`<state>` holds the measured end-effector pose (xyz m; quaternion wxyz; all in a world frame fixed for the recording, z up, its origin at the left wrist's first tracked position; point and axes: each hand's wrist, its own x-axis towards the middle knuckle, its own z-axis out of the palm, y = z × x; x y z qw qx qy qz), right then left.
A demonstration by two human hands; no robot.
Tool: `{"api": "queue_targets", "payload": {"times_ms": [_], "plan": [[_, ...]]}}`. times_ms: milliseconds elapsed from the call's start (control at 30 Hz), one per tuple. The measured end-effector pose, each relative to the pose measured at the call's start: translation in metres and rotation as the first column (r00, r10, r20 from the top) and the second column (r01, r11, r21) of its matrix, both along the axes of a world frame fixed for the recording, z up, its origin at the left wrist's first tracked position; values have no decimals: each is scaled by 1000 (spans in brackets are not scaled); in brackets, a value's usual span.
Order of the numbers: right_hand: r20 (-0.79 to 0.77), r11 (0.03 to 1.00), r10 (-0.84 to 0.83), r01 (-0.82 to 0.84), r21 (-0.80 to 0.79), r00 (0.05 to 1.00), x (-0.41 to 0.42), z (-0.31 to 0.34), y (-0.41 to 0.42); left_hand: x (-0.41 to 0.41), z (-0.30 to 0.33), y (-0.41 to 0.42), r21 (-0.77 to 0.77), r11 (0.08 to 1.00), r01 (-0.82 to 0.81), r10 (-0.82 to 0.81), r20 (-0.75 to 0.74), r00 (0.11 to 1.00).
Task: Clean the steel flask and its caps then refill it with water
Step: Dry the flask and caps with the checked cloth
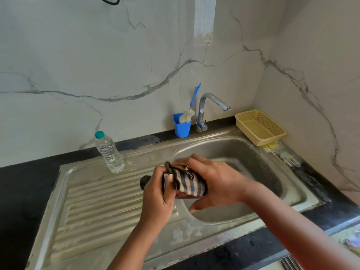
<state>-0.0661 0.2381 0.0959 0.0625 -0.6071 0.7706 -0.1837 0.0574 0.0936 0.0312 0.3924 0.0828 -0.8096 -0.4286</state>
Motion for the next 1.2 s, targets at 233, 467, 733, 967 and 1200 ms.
{"api": "queue_targets", "payload": {"times_ms": [233, 467, 733, 967, 1200], "plan": [[499, 897, -195, -52, 438, 844, -67, 1, 45, 12, 7, -5, -183, 983, 2, -27, -135, 991], [498, 959, -277, 201, 201, 822, -64, -52, 59, -3, 1, -22, 50, 997, 54, -60, 112, 992], [-253, 927, -348, 291, -237, 903, -35, -80, 43, -9, -4, -4, 686, 661, -305, -54, 449, 892], [-145, 912, -280, 216, -348, 949, 23, -63, -8, -15, -5, 5, 126, 989, -73, 47, 196, 980], [77, 948, -252, 230, 218, 965, -34, -46, 26, 0, -6, -11, 40, 990, -135, 134, 12, 991]]}}
